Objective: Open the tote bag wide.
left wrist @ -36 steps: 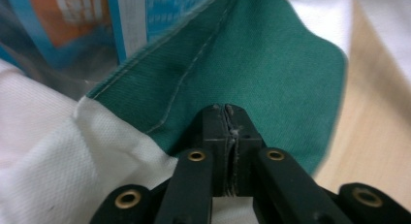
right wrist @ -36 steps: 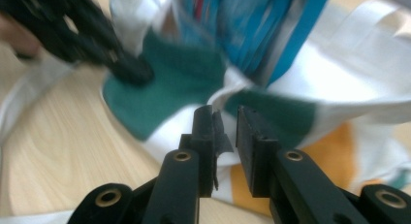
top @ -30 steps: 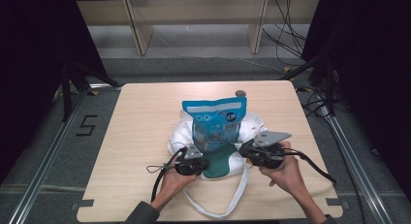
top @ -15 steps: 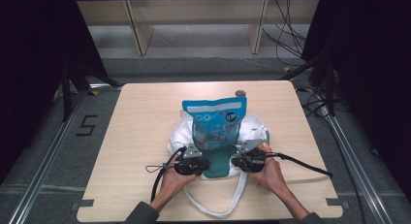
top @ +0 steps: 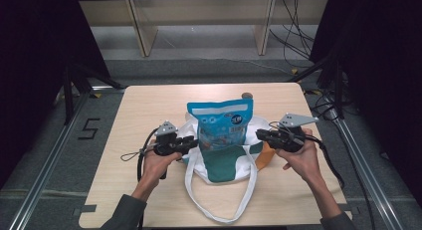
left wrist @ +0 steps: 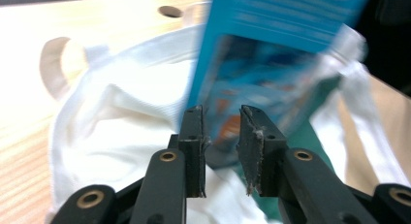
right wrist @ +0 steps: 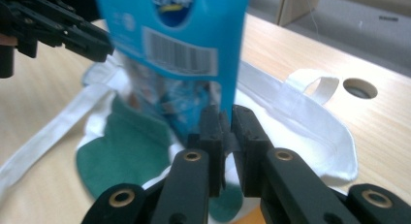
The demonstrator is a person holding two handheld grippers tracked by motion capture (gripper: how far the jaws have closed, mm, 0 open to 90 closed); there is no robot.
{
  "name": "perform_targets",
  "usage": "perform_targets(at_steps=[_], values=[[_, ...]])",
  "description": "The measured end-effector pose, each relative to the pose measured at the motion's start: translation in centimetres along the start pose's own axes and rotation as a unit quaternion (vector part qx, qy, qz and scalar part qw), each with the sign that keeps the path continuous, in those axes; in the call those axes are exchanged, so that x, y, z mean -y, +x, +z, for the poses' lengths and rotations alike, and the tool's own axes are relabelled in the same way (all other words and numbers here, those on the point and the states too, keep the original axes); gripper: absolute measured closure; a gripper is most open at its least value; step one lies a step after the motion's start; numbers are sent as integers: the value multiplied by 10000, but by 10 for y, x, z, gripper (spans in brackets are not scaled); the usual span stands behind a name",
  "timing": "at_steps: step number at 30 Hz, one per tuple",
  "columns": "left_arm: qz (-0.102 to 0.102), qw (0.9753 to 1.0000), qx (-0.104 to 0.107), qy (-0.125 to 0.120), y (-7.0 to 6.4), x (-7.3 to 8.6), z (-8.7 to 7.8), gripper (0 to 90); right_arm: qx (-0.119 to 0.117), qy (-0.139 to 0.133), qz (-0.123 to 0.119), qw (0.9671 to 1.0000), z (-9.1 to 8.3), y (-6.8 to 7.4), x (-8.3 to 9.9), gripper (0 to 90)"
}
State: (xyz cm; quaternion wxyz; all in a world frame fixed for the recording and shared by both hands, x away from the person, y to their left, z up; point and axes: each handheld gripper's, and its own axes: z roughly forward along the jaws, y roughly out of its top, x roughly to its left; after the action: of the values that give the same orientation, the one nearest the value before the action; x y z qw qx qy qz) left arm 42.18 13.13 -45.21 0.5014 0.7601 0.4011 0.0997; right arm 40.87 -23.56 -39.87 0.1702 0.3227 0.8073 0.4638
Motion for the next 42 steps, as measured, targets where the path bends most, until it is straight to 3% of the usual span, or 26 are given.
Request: perform_targets(at_steps=[2, 4, 5, 7, 9, 10, 11, 12, 13, 14, 15, 16, 18, 19, 22, 23, 25, 27, 29, 30, 32, 34, 37, 39, 40, 42], values=[[100, 9995, -76, 276, 3, 5, 11, 717, -21, 349, 44, 9994, 12, -1, 1, 836], [75, 9993, -13, 368, 3, 10, 16, 727, -133, 521, 39, 9985, 23, -2, 7, 837], [125, 9987, 131, 481, 0, 17, 20, 739, -223, 639, 55, 9977, 26, 1, 11, 842], [157, 9987, 192, 453, -4, 21, 16, 756, -347, 821, -1, 9960, 26, 5, 21, 851], [405, 9979, 92, 488, -7, 24, 14, 756, -414, 998, -97, 9941, 24, 8, 33, 865], [405, 9979, 92, 488, -7, 24, 14, 749, -414, 998, -97, 9941, 24, 8, 33, 865], [697, 9932, -162, 918, -4, 35, 23, 777, -602, 1030, 30, 9929, 27, 5, 48, 878], [757, 9910, -270, 1073, -2, 44, 29, 782, -590, 1136, 207, 9916, 29, 4, 57, 892], [664, 9924, -321, 986, -2, 52, 34, 791, -642, 1233, 290, 9899, 32, 4, 63, 899], [625, 9929, -313, 964, -2, 53, 34, 795, -612, 1304, 123, 9895, 37, 2, 69, 900], [764, 9907, -297, 1089, -1, 50, 34, 797, -497, 1255, 107, 9908, 44, 6, 75, 900], [808, 9903, -359, 1077, -2, 51, 36, 806, -403, 1383, -72, 9895, 49, 6, 78, 900], [851, 9906, -486, 955, -5, 55, 38, 823, -323, 1558, -21, 9873, 56, 6, 84, 900], [907, 9898, -483, 988, -5, 54, 38, 824, -330, 1416, 57, 9894, 58, 5, 87, 900], [900, 9888, -492, 1081, -5, 51, 38, 824, -338, 1412, 36, 9894, 57, 5, 87, 900], [975, 9875, -505, 1132, -6, 49, 36, 820, -278, 1539, 80, 9877, 55, 7, 84, 900], [1040, 9875, -493, 1076, -7, 41, 30, 783, -324, 1541, -100, 9875, 51, 7, 76, 882], [902, 9921, -421, 758, -5, 29, 21, 746, -403, 1242, -141, 9913, 42, 4, 66, 862], [875, 9934, -477, 561, 2, 14, 11, 741, -428, 928, 18, 9948, 30, 0, 51, 862], [817, 9942, -532, 445, 8, 7, 9, 733, -306, 662, -131, 9973, 25, -7, 43, 862], [516, 9960, -713, 176, 20, -4, 10, 723, -132, 439, 53, 9989, 20, -16, 28, 858], [238, 9966, -778, 113, 35, -8, 17, 722, 118, 293, -39, 9995, 22, -30, 19, 859], [90, 9959, -808, 407, 52, 0, 34, 724, 266, 534, 93, 9982, 36, -45, 24, 866], [-72, 9950, -873, 470, 60, 9, 45, 740, 482, 908, 32, 9947, 50, -50, 35, 881], [-125, 9947, -911, 454, 63, 11, 49, 753, 588, 1119, 199, 9918, 55, -51, 40, 892], [-46, 9945, -899, 528, 66, 13, 53, 787, 657, 1192, 211, 9905, 64, -59, 50, 900]])
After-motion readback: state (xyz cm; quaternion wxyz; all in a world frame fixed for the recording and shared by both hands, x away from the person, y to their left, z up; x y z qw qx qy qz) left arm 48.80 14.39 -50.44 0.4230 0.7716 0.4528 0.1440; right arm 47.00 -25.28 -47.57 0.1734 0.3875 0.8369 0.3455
